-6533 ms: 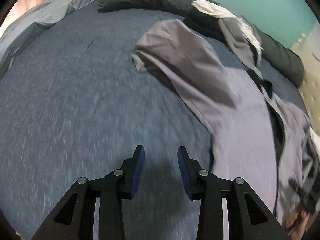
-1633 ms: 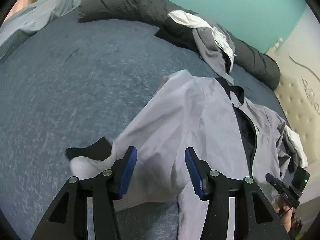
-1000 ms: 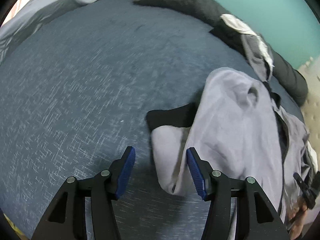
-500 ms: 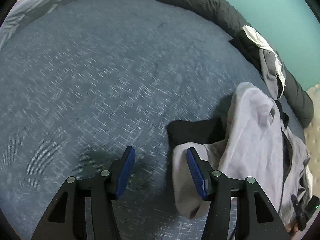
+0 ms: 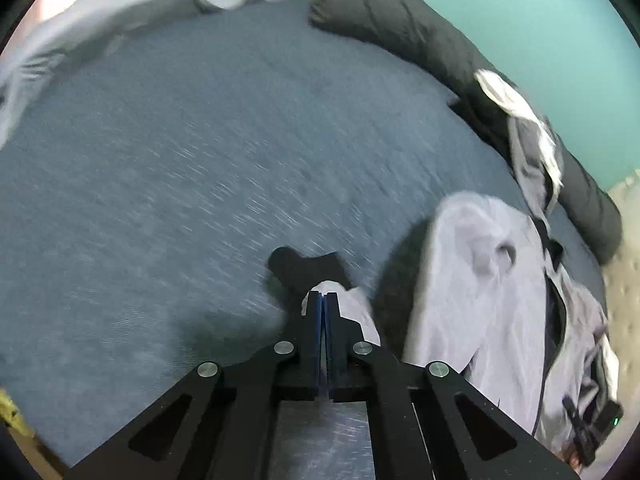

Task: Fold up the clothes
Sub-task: 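Grasp the sleeve's black cuff with the left tool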

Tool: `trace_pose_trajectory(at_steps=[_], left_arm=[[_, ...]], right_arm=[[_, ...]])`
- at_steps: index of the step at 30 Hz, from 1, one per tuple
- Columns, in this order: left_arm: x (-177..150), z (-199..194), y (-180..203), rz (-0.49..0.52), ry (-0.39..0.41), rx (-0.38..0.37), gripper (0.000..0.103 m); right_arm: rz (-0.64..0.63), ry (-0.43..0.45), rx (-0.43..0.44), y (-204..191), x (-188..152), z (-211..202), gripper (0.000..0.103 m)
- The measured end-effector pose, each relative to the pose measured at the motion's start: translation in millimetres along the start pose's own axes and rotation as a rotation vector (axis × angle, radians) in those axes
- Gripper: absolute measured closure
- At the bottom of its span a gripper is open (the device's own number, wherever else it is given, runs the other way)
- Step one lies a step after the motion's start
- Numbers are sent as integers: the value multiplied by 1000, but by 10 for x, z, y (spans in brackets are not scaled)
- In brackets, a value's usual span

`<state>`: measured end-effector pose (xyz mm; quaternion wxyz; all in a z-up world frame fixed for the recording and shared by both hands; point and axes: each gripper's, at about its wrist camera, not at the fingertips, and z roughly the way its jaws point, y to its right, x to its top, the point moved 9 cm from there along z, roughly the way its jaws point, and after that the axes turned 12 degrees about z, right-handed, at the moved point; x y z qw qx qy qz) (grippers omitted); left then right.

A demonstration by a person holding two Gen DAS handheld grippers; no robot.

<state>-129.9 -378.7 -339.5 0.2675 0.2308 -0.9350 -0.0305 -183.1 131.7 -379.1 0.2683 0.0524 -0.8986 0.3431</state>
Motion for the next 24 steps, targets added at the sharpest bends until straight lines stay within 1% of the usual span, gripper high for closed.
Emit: trace_pose_trajectory(at_steps=[3, 5, 8, 9, 12, 13, 15, 17, 21, 24], left_arm=[[58, -192, -284, -39, 6, 82, 102], [77, -216, -466, -82, -12, 128, 101], [60, -185, -785, -162, -24, 168, 101], [90, -123, -829, -186, -24, 177, 101], [152, 31, -949, -232, -13, 173, 101], [178, 48, -967, -234, 3, 165, 101], [253, 24, -980, -207, 49, 154, 101], [268, -21, -951, -172, 73, 156, 101], [167, -290, -868, -144, 142, 142, 100], [-55, -383, -747, -101, 129, 108, 99]], right_arm=[[-2, 4, 6, -25, 4, -24, 87], [-4, 6, 7, -31, 8, -36, 87], [-8, 4, 5, -36, -4, -33, 87], [-9, 4, 3, -38, -9, -31, 87], [-13, -2, -5, -34, -27, -9, 87], [-15, -3, -8, -33, -31, -1, 87], [-19, -7, -16, -24, -41, 16, 87], [-18, -10, -21, -12, -50, 31, 87], [-15, -13, -28, 4, -56, 55, 87], [-19, -13, -27, -20, -77, 56, 87]])
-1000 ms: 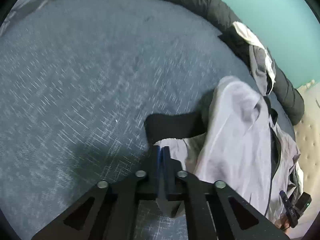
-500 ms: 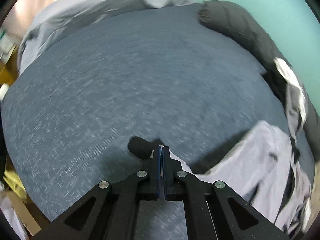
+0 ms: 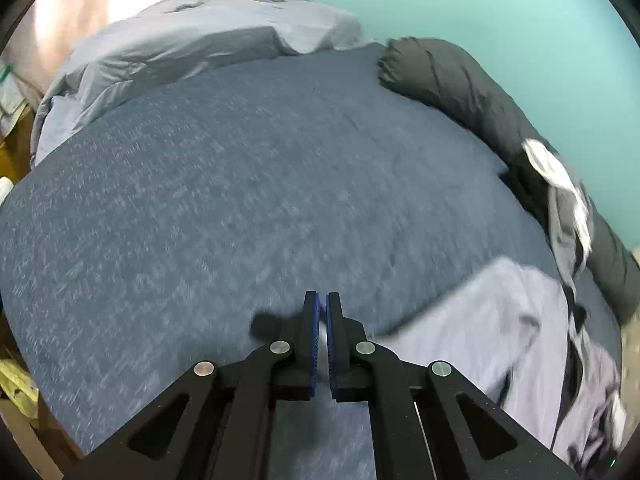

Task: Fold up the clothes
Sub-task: 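Grasp the sleeve's black cuff with the left tool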

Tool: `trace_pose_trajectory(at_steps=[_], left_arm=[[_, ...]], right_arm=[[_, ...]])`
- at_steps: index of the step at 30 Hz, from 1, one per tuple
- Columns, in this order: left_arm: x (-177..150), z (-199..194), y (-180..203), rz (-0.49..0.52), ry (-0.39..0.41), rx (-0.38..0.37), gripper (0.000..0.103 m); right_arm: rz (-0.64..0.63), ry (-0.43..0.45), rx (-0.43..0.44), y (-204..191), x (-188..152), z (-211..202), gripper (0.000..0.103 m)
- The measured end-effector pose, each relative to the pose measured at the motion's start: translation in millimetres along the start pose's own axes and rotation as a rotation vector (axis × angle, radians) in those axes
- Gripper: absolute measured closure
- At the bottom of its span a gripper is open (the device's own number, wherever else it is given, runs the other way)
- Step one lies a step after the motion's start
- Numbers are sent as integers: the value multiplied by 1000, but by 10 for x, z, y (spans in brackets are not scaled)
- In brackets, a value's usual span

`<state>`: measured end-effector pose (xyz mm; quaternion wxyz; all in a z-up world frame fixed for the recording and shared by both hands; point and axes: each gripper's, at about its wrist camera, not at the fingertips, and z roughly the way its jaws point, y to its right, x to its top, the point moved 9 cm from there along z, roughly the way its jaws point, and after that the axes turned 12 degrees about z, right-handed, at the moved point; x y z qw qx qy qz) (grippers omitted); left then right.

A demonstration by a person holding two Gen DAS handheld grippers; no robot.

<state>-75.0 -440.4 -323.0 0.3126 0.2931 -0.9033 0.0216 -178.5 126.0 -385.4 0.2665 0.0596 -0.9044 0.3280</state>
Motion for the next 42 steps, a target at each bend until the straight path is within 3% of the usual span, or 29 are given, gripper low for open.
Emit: trace_pose_trajectory(at_steps=[9, 18, 23, 25, 27, 32, 34, 42], left_arm=[[-439, 426, 254, 52, -147, -57, 93], [195, 1037, 265, 34, -125, -17, 92], [316, 1232, 224, 77, -134, 1, 90], [378, 1185, 185, 62, -102, -22, 78], [375, 1083, 63, 33, -74, -19, 54], [163, 936, -226, -19, -87, -7, 49], [110, 923, -274, 4, -96, 0, 45], [-20, 1046, -311, -15, -107, -57, 43]], right_arm=[[-23, -5, 0, -95, -70, -6, 87], [-22, -17, -32, 5, -89, 63, 87], [-22, -23, -39, 25, -96, 91, 87], [-26, -27, -39, 19, -109, 104, 87], [-28, -30, -39, 11, -122, 114, 87], [-29, -33, -34, -14, -142, 109, 87], [-27, -32, -30, -27, -142, 104, 87], [-35, -38, -33, -58, -169, 127, 87]])
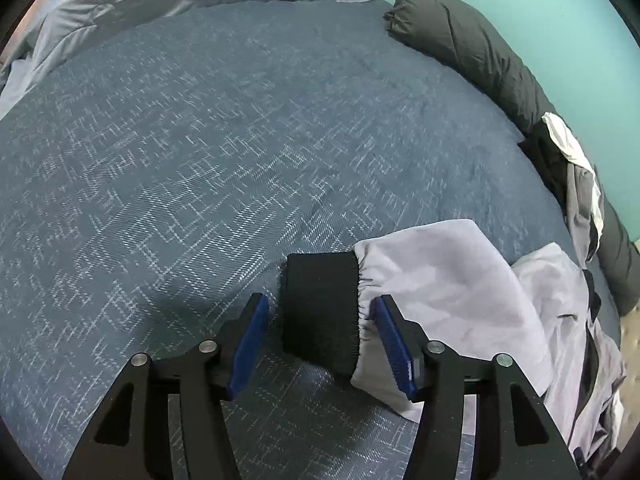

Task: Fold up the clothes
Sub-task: 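Grasp the sleeve's black cuff with the left tool, then pull the sleeve outward from the jacket body and open the left tool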

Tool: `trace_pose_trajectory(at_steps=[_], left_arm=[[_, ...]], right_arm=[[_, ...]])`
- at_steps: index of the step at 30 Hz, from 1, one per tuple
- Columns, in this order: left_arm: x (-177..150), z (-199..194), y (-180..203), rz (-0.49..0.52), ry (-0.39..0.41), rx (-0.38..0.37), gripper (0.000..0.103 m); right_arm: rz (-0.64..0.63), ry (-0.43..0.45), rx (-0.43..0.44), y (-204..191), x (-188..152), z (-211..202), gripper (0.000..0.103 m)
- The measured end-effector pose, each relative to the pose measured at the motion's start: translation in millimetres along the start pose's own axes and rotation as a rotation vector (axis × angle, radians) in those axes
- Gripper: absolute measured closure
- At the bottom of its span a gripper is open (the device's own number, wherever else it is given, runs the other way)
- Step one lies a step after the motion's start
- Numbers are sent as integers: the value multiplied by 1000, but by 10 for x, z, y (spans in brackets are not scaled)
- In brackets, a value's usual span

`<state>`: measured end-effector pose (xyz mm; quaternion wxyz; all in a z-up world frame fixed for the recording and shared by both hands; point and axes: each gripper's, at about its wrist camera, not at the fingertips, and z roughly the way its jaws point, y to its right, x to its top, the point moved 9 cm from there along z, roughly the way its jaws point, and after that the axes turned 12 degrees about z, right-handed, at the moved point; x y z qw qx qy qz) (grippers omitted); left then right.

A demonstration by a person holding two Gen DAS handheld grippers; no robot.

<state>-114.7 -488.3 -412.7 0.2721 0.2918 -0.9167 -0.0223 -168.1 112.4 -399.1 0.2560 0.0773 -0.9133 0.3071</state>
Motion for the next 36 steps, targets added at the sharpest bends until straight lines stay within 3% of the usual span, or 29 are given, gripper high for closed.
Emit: trace_pose_trajectory(at_steps=[2, 3, 5, 7, 8, 12, 18, 20, 28, 33, 36], left_arm=[[10, 28, 32, 18, -2, -5, 46], [19, 37, 61, 31, -4, -6, 57], [34, 32, 113, 55, -5, 1, 59], [45, -8, 147, 67, -8, 4, 66], [57, -49, 148, 71, -8, 11, 75], [128, -330, 103, 81, -1, 50, 83], [367, -859, -195, 81, 8, 143, 84], [236, -949, -332, 60, -16, 154, 84], [-87, -578, -457, -34, -125, 177, 76], [-112, -604, -446, -7, -94, 215, 66], [-40, -747, -371, 12, -37, 222, 65]], right_arm=[[3, -1, -1, 15, 5, 10, 87], [5, -2, -2, 23, 7, 14, 87], [9, -2, -3, 33, 11, 14, 87], [12, -1, 1, 33, 18, 11, 87], [11, 0, 3, 27, 19, 8, 87], [6, 5, 16, -16, 28, -30, 87], [8, 22, 37, -61, 67, -115, 87], [8, 22, 39, -63, 64, -124, 87], [7, 23, 39, -34, 75, -155, 87], [12, 23, 33, -7, 81, -145, 87], [7, 15, 25, -10, 50, -124, 87]])
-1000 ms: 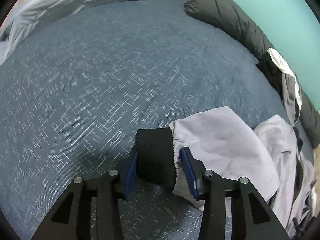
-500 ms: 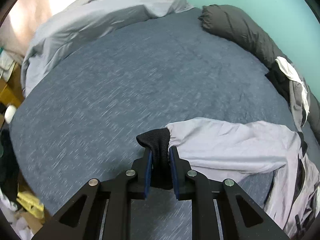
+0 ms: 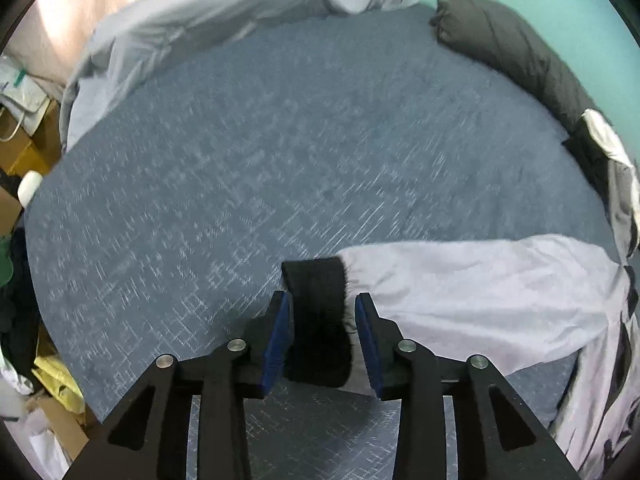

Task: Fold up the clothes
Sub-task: 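Pull the sleeve outward from the jacket body and open the left tool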

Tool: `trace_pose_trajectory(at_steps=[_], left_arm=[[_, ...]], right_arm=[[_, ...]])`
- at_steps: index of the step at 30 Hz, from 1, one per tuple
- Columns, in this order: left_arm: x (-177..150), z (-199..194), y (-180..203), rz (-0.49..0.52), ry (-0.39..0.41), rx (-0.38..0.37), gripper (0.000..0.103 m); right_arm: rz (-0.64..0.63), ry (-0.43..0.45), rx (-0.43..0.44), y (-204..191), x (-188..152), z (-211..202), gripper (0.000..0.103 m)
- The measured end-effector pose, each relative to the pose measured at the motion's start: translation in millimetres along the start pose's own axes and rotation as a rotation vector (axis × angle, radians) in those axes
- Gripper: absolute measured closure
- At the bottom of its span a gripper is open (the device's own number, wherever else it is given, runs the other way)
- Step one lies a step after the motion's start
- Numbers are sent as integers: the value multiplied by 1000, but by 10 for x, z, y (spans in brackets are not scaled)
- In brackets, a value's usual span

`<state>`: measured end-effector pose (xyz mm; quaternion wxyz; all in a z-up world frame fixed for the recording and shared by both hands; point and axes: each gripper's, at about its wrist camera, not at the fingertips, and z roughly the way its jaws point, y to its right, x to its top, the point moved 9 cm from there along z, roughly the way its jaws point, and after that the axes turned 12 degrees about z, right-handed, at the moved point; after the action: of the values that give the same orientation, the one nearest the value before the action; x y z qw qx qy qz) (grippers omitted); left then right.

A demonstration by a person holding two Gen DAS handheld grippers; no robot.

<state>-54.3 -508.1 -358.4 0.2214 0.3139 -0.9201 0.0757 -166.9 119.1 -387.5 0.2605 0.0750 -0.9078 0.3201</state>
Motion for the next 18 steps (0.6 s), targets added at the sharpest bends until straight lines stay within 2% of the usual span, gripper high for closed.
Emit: trace_pose_trajectory(at_steps=[4, 6, 10, 13, 15, 18], left_arm=[[57, -153, 140, 25, 60, -30, 65], [15, -75, 397, 71, 37, -115, 65], [-150, 58, 830, 170, -7, -212, 65], [-222, 248, 1112, 234, -40, -250, 65], [-321, 281, 1271, 283, -58, -251, 65], [-367, 466, 1281, 353, -70, -235, 64]], right_arm=[[5, -14, -5, -19, -34, 14, 87], [12, -23, 0, -53, -20, 24, 87], [47, -48, 45, -219, 104, 112, 87], [35, -78, 58, -424, 230, 260, 64], [11, -110, 61, -592, 304, 392, 63], [-50, -142, 51, -838, 387, 564, 63]])
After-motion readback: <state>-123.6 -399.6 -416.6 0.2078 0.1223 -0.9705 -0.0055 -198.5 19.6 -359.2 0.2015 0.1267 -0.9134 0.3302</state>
